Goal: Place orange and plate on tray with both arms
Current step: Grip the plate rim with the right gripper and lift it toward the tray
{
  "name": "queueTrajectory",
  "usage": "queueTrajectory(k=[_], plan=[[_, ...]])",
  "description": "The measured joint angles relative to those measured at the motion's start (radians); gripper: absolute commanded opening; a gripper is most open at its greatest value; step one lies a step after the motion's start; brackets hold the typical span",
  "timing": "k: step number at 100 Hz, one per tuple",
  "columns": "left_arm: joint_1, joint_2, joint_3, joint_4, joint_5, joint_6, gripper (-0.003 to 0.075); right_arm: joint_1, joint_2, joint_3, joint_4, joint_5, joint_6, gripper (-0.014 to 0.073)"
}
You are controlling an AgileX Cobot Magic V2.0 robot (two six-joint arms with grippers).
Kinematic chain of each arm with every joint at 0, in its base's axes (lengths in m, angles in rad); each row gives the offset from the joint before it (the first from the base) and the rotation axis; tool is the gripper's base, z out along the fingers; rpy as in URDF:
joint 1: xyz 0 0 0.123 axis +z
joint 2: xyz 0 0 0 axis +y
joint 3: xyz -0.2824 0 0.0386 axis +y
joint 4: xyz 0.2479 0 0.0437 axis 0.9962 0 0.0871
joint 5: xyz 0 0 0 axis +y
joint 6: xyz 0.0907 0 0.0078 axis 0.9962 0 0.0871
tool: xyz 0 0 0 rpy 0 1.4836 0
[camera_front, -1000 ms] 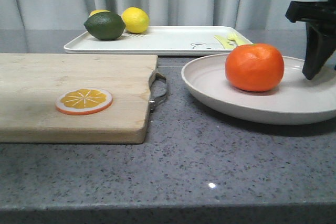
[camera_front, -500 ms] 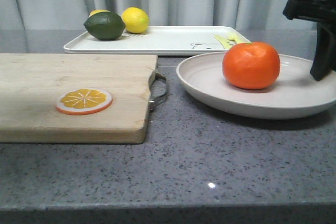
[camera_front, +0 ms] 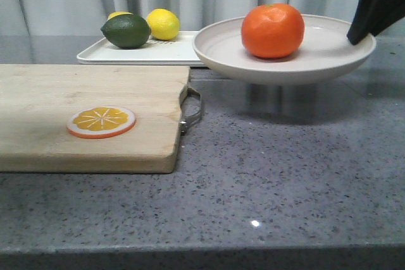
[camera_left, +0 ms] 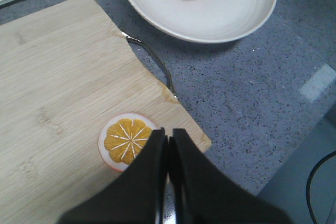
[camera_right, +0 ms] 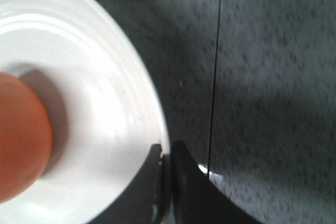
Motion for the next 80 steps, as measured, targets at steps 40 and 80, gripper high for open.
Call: queueTrajectory(k=[40,80], plan=[[0.0,0.0,0.0,-0.008,0.0,0.0,-0.0019,0.008,0.318,-0.489,0.007,0.178,-0.001,-0.0062],[0.0,0.0,0.0,-0.018,0.0,0.0,-0.0019,0.02,0.662,-1.014,0.012,0.296,0.116,-0.006]])
